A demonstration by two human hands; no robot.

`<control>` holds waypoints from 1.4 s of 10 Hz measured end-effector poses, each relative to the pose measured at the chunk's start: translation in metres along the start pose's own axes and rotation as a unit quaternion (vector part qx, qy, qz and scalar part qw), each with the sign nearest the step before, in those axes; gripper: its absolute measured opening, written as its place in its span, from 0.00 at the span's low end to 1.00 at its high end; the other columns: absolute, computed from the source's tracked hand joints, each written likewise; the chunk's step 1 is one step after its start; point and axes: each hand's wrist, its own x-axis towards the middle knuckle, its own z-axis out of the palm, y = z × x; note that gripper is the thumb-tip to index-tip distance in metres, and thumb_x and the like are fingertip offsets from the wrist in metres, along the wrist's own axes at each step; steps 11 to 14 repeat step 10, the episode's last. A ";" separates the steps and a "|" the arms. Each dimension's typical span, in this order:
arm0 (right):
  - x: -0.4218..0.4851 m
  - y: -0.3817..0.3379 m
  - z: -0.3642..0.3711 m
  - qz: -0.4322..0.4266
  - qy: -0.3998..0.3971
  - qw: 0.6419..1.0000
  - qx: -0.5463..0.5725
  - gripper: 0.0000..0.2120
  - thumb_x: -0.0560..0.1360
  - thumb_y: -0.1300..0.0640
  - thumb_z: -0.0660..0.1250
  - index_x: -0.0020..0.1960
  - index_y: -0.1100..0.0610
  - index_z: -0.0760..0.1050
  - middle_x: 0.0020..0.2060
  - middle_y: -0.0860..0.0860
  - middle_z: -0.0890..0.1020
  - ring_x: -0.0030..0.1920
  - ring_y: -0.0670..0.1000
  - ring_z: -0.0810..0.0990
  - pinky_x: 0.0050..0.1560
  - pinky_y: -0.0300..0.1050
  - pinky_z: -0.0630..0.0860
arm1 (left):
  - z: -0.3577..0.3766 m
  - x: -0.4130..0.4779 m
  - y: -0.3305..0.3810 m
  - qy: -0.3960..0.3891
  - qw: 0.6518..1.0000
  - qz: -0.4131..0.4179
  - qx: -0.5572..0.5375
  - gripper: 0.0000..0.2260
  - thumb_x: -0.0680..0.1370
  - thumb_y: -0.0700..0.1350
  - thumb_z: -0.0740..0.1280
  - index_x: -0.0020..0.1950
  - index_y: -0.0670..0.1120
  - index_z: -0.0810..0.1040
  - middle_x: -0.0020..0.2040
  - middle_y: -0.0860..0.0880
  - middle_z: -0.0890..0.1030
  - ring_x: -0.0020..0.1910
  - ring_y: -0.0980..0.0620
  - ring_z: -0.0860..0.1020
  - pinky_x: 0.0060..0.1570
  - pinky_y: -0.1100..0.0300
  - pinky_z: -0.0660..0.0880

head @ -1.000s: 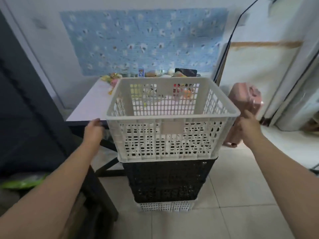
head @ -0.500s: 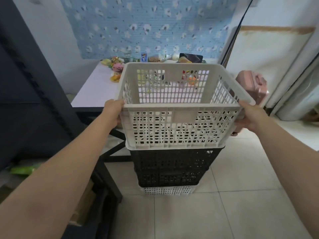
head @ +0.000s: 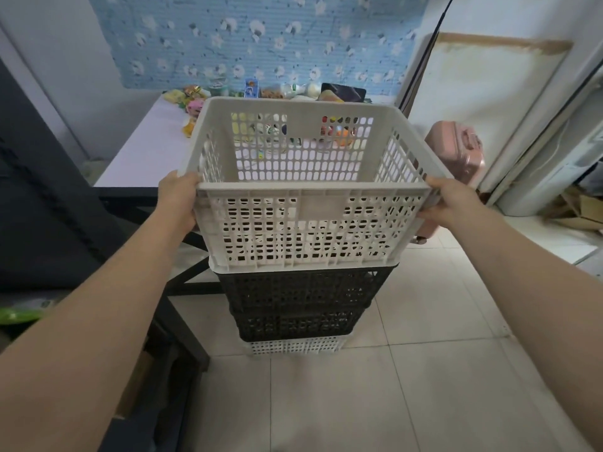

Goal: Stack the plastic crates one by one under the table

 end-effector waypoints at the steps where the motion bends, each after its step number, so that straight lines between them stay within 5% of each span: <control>1: 0.001 0.003 -0.006 -0.014 -0.028 1.000 -0.003 0.04 0.77 0.64 0.65 0.47 0.57 0.72 0.45 0.55 0.79 0.46 0.56 0.80 0.59 0.66 0.74 | 0.002 0.002 -0.004 0.011 0.999 0.032 0.037 0.18 0.75 0.42 0.58 0.64 0.43 0.71 0.43 0.48 0.75 0.41 0.50 0.75 0.45 0.48 0.76; 2: 0.005 0.008 -0.007 -0.056 0.014 0.993 -0.103 0.11 0.78 0.57 0.65 0.59 0.61 0.72 0.51 0.56 0.80 0.52 0.58 0.79 0.53 0.55 0.77 | 0.000 -0.001 -0.004 0.018 0.994 0.053 0.098 0.18 0.77 0.45 0.56 0.67 0.44 0.66 0.54 0.44 0.73 0.50 0.46 0.73 0.46 0.46 0.76; 3: -0.002 0.002 -0.002 -0.140 0.096 0.877 -0.450 0.29 0.80 0.48 0.58 0.73 0.67 0.59 0.63 0.62 0.75 0.60 0.62 0.76 0.55 0.51 0.74 | -0.005 -0.010 0.004 0.008 0.966 0.080 0.246 0.19 0.81 0.49 0.55 0.70 0.42 0.61 0.61 0.40 0.71 0.52 0.45 0.72 0.46 0.51 0.72; 4: -0.025 -0.006 0.002 -0.206 -0.008 0.691 -0.693 0.27 0.82 0.47 0.51 0.74 0.65 0.58 0.65 0.64 0.73 0.63 0.63 0.74 0.62 0.55 0.73 | -0.012 -0.033 0.018 -0.012 0.896 0.117 0.428 0.25 0.82 0.54 0.52 0.71 0.37 0.58 0.67 0.35 0.68 0.61 0.38 0.71 0.47 0.53 0.67; 5: -0.059 -0.017 -0.001 -0.186 -0.116 0.566 -0.795 0.25 0.81 0.48 0.56 0.74 0.60 0.63 0.71 0.60 0.69 0.69 0.58 0.70 0.68 0.50 0.66 | -0.023 -0.066 0.035 -0.053 0.822 0.153 0.546 0.25 0.82 0.53 0.52 0.71 0.37 0.61 0.68 0.33 0.65 0.64 0.35 0.68 0.57 0.47 0.69; 6: -0.106 -0.029 -0.009 -0.230 -0.143 0.524 -0.808 0.23 0.81 0.53 0.57 0.73 0.60 0.65 0.72 0.58 0.68 0.71 0.57 0.67 0.70 0.48 0.64 | -0.040 -0.113 0.059 -0.064 0.782 0.185 0.591 0.23 0.80 0.52 0.58 0.70 0.38 0.66 0.69 0.35 0.68 0.66 0.36 0.68 0.64 0.49 0.66; 8: -0.212 -0.036 -0.067 -0.350 -0.142 0.496 -0.782 0.19 0.81 0.55 0.57 0.69 0.61 0.70 0.67 0.60 0.74 0.65 0.59 0.73 0.62 0.47 0.69 | -0.080 -0.255 0.075 -0.073 0.751 0.240 0.611 0.15 0.79 0.47 0.62 0.60 0.39 0.78 0.62 0.39 0.77 0.60 0.41 0.74 0.53 0.58 0.67; 9: -0.263 -0.036 -0.107 -0.370 -0.149 0.504 -0.766 0.20 0.79 0.54 0.60 0.69 0.59 0.71 0.68 0.58 0.73 0.67 0.57 0.72 0.63 0.46 0.68 | -0.088 -0.328 0.090 -0.077 0.710 0.269 0.647 0.14 0.79 0.45 0.62 0.59 0.38 0.78 0.60 0.39 0.78 0.59 0.41 0.74 0.53 0.57 0.69; 10: -0.307 -0.044 -0.137 -0.369 -0.131 0.509 -0.766 0.22 0.78 0.54 0.61 0.70 0.58 0.70 0.68 0.58 0.72 0.67 0.58 0.71 0.64 0.47 0.69 | -0.091 -0.388 0.108 -0.083 0.712 0.278 0.639 0.17 0.79 0.43 0.60 0.67 0.41 0.72 0.67 0.40 0.73 0.65 0.41 0.71 0.60 0.52 0.68; 14: -0.307 -0.044 -0.137 -0.369 -0.131 0.509 -0.766 0.22 0.78 0.54 0.61 0.70 0.58 0.70 0.68 0.58 0.72 0.67 0.58 0.71 0.64 0.47 0.69 | -0.091 -0.388 0.108 -0.083 0.712 0.278 0.639 0.17 0.79 0.43 0.60 0.67 0.41 0.72 0.67 0.40 0.73 0.65 0.41 0.71 0.60 0.52 0.68</control>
